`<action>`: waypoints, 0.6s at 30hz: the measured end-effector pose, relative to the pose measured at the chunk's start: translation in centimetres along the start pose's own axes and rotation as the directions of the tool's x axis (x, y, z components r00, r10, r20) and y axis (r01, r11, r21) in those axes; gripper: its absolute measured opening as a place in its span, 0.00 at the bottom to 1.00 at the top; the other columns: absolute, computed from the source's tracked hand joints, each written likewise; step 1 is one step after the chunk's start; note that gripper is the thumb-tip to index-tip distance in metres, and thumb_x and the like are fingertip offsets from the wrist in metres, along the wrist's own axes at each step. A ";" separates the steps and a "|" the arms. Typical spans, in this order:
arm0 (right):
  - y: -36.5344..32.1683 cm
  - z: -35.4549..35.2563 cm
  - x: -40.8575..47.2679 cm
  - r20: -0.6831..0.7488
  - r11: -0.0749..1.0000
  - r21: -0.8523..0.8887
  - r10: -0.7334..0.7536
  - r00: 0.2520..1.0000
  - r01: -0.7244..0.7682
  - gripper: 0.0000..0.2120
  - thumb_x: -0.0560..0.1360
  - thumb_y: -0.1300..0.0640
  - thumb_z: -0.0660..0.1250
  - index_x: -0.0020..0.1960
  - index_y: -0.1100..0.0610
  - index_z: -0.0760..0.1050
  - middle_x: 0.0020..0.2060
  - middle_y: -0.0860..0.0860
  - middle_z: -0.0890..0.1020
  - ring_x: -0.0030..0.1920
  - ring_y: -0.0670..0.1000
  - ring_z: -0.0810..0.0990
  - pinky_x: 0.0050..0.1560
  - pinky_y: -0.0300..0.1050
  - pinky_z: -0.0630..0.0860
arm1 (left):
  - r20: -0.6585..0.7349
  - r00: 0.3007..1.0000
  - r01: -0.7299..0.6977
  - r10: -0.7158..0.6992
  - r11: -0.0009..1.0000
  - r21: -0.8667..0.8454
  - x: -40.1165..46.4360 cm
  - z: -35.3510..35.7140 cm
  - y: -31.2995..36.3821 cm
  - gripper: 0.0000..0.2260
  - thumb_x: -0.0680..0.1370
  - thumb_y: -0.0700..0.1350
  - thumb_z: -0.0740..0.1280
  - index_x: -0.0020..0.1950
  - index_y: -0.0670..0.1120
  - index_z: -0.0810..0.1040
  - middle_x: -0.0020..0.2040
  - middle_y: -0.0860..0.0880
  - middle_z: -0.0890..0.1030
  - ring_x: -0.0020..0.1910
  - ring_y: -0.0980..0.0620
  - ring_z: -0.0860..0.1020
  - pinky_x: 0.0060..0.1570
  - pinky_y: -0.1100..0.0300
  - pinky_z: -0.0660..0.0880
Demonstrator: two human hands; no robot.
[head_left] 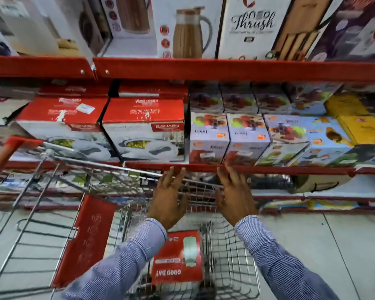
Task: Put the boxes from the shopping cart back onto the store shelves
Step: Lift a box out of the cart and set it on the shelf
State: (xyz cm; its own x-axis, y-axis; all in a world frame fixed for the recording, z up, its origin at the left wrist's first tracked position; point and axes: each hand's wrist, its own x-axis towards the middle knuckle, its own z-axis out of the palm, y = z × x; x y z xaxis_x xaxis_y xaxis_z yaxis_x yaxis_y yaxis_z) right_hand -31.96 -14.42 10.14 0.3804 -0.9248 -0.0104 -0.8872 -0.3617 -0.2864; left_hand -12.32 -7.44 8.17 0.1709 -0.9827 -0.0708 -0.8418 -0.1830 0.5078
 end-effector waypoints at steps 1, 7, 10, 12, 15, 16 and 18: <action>0.1 1.1 -1.2 0.049 0.998 0.048 0.036 0.998 -0.039 0.28 0.74 0.52 0.61 0.73 0.54 0.63 0.75 0.55 0.63 0.69 0.61 0.67 0.69 0.56 0.68 | 0.033 0.998 0.055 -0.055 0.998 -0.017 -1.3 0.5 -1.2 0.31 0.77 0.53 0.62 0.80 0.53 0.56 0.80 0.43 0.59 0.77 0.38 0.61 0.72 0.41 0.67; -0.6 7.0 -7.0 0.435 0.893 0.243 0.250 0.865 -0.379 0.17 0.78 0.50 0.59 0.57 0.60 0.78 0.54 0.60 0.84 0.52 0.58 0.82 0.51 0.43 0.74 | 0.310 0.844 0.494 -0.438 0.860 -0.128 -8.1 2.9 -5.5 0.30 0.77 0.52 0.68 0.75 0.40 0.66 0.72 0.39 0.73 0.69 0.39 0.73 0.68 0.51 0.70; -1.5 9.2 -8.5 0.644 0.800 0.209 0.320 0.695 -0.562 0.24 0.79 0.47 0.54 0.49 0.64 0.81 0.48 0.62 0.85 0.48 0.59 0.83 0.52 0.48 0.77 | 0.534 0.615 0.766 -0.580 0.600 -0.231 -9.6 3.6 -6.4 0.30 0.77 0.53 0.69 0.71 0.35 0.68 0.68 0.40 0.76 0.67 0.38 0.75 0.63 0.51 0.73; -2.0 10.0 -9.1 0.695 0.729 0.214 0.354 0.626 -0.650 0.25 0.79 0.47 0.53 0.52 0.65 0.80 0.52 0.62 0.84 0.52 0.61 0.82 0.58 0.53 0.76 | 0.640 0.507 0.854 -0.577 0.436 -0.283 -10.0 3.8 -6.2 0.27 0.76 0.54 0.70 0.65 0.34 0.73 0.59 0.43 0.79 0.64 0.39 0.78 0.57 0.50 0.76; -3.2 10.0 -9.5 0.669 0.720 0.163 0.422 0.612 -0.675 0.21 0.80 0.51 0.53 0.61 0.63 0.76 0.60 0.62 0.79 0.62 0.61 0.76 0.62 0.50 0.70 | 0.691 0.480 0.871 -0.541 0.385 -0.304 -10.2 4.3 -6.5 0.26 0.69 0.60 0.74 0.55 0.40 0.83 0.50 0.43 0.86 0.52 0.41 0.84 0.55 0.45 0.81; -3.4 10.0 -9.6 0.658 0.705 0.176 0.434 0.615 -0.687 0.21 0.80 0.51 0.53 0.61 0.63 0.76 0.60 0.62 0.79 0.62 0.61 0.76 0.61 0.49 0.70 | 0.698 0.481 0.870 -0.530 0.385 -0.307 -10.4 4.3 -6.5 0.26 0.67 0.60 0.75 0.55 0.42 0.83 0.50 0.42 0.87 0.49 0.42 0.85 0.52 0.46 0.82; -4.1 10.0 -10.1 0.637 0.699 0.204 0.437 0.635 -0.686 0.21 0.80 0.50 0.53 0.57 0.63 0.78 0.57 0.63 0.81 0.59 0.61 0.78 0.57 0.48 0.71 | 0.710 0.487 0.869 -0.509 0.361 -0.338 -10.7 3.8 -6.2 0.25 0.67 0.58 0.74 0.55 0.43 0.82 0.52 0.39 0.86 0.46 0.43 0.84 0.50 0.47 0.81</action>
State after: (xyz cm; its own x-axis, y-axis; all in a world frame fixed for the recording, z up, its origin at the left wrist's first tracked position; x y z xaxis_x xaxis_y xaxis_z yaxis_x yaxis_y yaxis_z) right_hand -29.54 -2.46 1.87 0.0201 -0.6701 -0.7420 -0.8275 0.4054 -0.3886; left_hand -10.82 4.10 2.53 0.1484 -0.4048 -0.9023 0.0180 -0.9111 0.4117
